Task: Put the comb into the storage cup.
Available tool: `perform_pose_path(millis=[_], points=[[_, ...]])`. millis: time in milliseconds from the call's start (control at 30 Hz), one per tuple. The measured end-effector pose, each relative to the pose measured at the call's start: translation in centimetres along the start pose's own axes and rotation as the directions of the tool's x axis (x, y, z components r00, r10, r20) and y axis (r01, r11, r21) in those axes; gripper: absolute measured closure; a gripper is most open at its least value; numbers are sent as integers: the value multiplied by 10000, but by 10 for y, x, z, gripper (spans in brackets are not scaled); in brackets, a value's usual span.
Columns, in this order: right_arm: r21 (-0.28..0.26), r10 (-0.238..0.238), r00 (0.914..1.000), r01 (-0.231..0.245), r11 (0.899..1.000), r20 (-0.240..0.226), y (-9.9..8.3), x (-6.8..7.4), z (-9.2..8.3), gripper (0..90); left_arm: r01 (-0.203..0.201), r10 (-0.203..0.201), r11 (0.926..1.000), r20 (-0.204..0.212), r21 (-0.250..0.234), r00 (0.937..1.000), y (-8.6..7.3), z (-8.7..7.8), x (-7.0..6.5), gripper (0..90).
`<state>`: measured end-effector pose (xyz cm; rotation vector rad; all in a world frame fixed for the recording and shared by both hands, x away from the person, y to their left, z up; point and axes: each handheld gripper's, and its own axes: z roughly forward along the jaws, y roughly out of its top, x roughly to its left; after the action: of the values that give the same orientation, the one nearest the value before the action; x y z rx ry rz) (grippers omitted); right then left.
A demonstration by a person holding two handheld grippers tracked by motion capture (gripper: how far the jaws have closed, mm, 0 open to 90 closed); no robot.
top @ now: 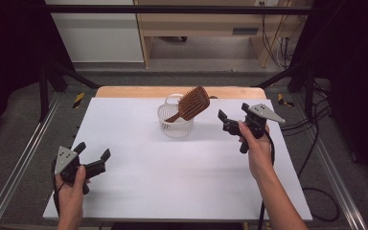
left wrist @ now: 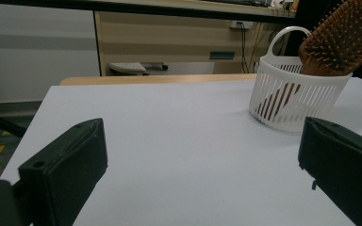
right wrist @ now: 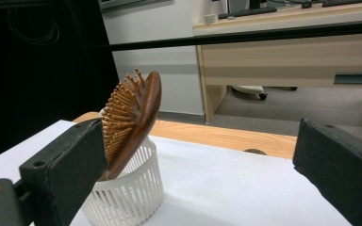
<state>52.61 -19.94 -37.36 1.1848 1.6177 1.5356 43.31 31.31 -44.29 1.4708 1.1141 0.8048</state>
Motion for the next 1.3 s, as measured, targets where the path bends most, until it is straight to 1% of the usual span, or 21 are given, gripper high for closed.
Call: perform_pose_path(millis=[300, 467, 933, 1133, 1300], points=[[-56, -48, 10000, 49, 10000, 75, -2, -7, -12, 35, -59, 60, 10000, 84, -54, 9999, 1, -2, 1, 21], [-76, -141, 9999, 141, 9999, 89, -2, -11, -19, 35, -199, 199, 9998, 109, -56, 9997, 2, -4, 1, 21], [-294, -208, 9995, 215, 9993, 225, -4, -17, -34, 35, -170, 172, 9997, 116, -182, 9998, 3, -8, 4, 21], [-271, -314, 9991, 321, 9991, 267, -6, -20, -39, 35, -179, 182, 9997, 130, -173, 9998, 3, -8, 4, 21], [-286, -313, 9990, 322, 9991, 309, -7, -22, -42, 35, -170, 172, 9997, 132, -171, 9998, 3, -8, 5, 21]])
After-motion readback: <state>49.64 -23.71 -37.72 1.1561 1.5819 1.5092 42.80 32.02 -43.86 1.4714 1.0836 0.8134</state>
